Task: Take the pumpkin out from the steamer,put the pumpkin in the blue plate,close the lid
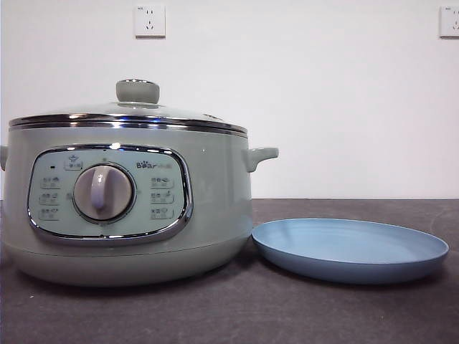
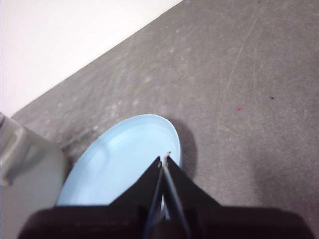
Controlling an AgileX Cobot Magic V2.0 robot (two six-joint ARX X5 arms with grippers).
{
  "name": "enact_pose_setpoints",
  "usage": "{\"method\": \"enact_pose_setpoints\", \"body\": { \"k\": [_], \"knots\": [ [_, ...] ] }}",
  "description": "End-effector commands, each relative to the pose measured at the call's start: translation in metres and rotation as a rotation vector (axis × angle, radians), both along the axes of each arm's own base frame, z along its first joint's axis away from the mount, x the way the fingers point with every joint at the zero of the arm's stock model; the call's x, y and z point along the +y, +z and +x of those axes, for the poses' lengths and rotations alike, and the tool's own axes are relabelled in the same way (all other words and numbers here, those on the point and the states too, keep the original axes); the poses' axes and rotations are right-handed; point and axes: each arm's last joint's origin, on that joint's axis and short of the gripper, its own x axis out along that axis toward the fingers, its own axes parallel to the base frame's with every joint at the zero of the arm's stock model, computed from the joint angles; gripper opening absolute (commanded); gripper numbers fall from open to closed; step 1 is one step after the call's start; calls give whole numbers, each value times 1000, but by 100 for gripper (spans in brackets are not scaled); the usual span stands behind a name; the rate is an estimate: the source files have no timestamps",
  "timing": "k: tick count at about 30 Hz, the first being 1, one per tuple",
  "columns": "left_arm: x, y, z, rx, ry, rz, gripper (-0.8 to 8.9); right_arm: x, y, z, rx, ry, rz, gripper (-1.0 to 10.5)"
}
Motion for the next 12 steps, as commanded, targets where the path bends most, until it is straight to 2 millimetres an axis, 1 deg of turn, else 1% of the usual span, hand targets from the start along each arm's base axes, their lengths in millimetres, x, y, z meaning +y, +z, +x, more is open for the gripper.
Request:
{"method": "enact_pose_setpoints", "body": {
  "k": [1, 6, 9, 12],
  "knots": [
    [1, 17, -2, -42, 26, -3, -8, 0, 14, 1, -21, -5, 31, -17],
    [1, 45, -2, -77, 26, 16, -8, 0, 38, 4, -26, -5, 30, -17],
    [1, 58, 1, -51, 20, 16, -8, 0, 54, 7, -36, -2, 21, -17],
    [0, 71, 7, -25, -19, 46, -8, 1, 72, 11, -59, 13, -33, -17]
  ]
}}
